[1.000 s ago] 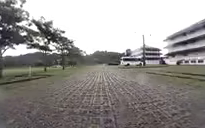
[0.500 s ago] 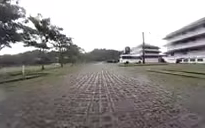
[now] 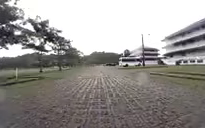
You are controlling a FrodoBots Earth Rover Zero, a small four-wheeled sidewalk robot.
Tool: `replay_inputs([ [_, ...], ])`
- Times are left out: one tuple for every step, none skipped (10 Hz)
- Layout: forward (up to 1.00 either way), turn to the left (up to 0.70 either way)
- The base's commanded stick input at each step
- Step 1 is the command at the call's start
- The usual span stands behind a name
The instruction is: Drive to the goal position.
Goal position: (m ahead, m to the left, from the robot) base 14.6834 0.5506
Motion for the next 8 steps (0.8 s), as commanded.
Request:
replay_inputs([
  [0.7,0.0],
  [0.7,0.0],
  [0.7,0.0],
  [0.7,0.0],
  [0.7,0.0],
  [0.7,0.0],
  [0.7,0.0],
  [0.7,0.0],
])
